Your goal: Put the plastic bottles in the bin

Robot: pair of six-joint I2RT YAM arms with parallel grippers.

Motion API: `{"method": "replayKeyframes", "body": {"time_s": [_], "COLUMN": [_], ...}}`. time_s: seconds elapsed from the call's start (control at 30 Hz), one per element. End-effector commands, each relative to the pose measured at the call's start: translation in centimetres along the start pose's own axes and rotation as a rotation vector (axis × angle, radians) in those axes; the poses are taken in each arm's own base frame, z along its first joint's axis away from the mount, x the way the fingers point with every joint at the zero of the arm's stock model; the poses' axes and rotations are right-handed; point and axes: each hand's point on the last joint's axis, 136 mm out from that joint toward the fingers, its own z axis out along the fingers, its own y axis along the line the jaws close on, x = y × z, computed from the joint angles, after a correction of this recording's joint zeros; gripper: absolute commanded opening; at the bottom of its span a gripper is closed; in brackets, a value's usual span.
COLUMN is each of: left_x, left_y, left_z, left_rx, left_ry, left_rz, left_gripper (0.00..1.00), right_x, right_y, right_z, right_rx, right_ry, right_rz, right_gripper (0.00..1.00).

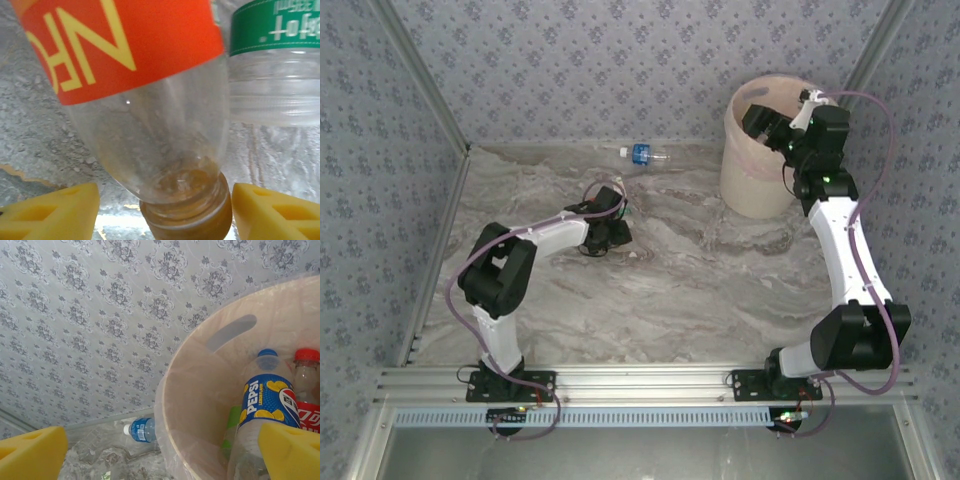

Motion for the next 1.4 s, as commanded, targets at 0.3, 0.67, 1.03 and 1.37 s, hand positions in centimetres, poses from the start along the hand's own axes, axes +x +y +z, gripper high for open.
{"method": "replayKeyframes", "body": {"time_s": [0.3, 0.67, 1.03, 1.37], "left_x": [-0.2, -0.7, -0.3, -1.0], "left_y": [1.6, 2.9, 0.9, -4.4], "left_z": [0.8, -1.0, -3.0, -8.9], "left_rx": [-0.072, -0.088, 0.073, 0.417], "left_ry": [-0.038, -0.116, -0.139, -0.216], "left_rz": [0.167, 0.186, 0.257, 0.342], "left_gripper": [0.55, 0.42, 0.36, 0.35], "right_x": [1.8, 4.3, 6.7, 14.3], "right_y": [0.4, 0.5, 3.5, 9.9], "right_z": [-0.1, 0.2, -0.6, -0.8], "right_rx": [-0.032, -0.047, -0.149, -0.279], "right_ry": [0.030, 0.098, 0.122, 0.208], "right_rz": [0.038, 0.057, 0.050, 0.027], "right_gripper": [1.00, 1.00, 1.00, 1.00]}}
